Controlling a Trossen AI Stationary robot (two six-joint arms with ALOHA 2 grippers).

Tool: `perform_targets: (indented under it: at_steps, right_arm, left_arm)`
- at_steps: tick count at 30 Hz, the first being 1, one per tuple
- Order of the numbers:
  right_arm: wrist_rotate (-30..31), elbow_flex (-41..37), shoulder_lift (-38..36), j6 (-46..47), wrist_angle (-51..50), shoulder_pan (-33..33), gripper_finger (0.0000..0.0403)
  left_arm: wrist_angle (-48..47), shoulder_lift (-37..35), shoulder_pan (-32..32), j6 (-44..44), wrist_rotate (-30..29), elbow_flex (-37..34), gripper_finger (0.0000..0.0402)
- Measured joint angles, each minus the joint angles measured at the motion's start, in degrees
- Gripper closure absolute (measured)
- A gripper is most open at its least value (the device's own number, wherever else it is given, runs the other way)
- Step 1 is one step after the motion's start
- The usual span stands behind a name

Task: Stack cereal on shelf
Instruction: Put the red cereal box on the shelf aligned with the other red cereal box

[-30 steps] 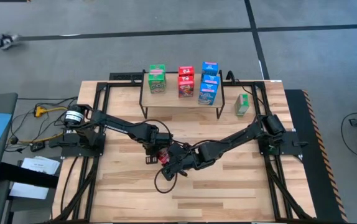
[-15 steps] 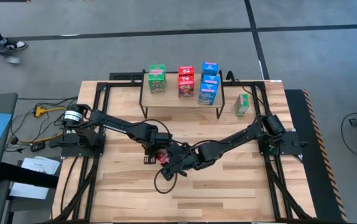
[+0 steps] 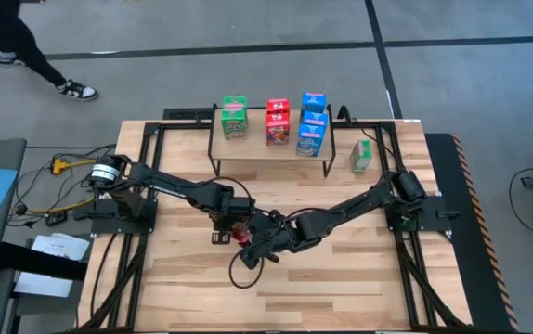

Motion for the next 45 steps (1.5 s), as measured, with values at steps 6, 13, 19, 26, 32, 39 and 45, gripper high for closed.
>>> perform_targets:
  at_steps: [6, 13, 19, 26, 32, 39, 45]
  right_arm:
    - [-0.2, 0.0, 0.0, 0.0, -1.0, 0.1, 0.0113]
    - [-2.6, -0.1, -2.0, -2.8, -6.9, 1.0, 0.0113]
    - [-4.1, 0.0, -4.5, -16.3, -14.5, 3.3, 0.0113]
    - [-4.7, -3.3, -4.9, -31.8, -18.6, 4.5, 0.0113]
    - [-4.5, -8.4, -4.9, -41.1, -12.3, 4.5, 0.0113]
    - [-4.5, -11.6, -4.9, -47.7, -6.7, 4.5, 0.0113]
    - [-4.6, -12.0, -2.9, -52.8, -4.8, 4.5, 0.0113]
  left_arm:
    - [0.2, 0.0, -0.1, -0.2, 0.4, 0.0, 0.0294]
    - [1.4, -0.8, -0.2, 0.2, 0.4, 0.7, 0.0294]
    - [0.7, -4.6, -0.2, 0.2, 0.4, 0.9, 0.0294]
    - [5.8, -7.0, -1.3, -0.5, 2.6, 0.9, 0.0294]
    - [8.5, -5.8, -2.7, -0.6, 2.5, 0.6, 0.0294]
    - [9.1, -5.8, -2.8, -2.3, 0.7, 0.7, 0.0294]
    - [9.0, -5.8, -2.8, -3.0, 0.0, 0.6, 0.0294]
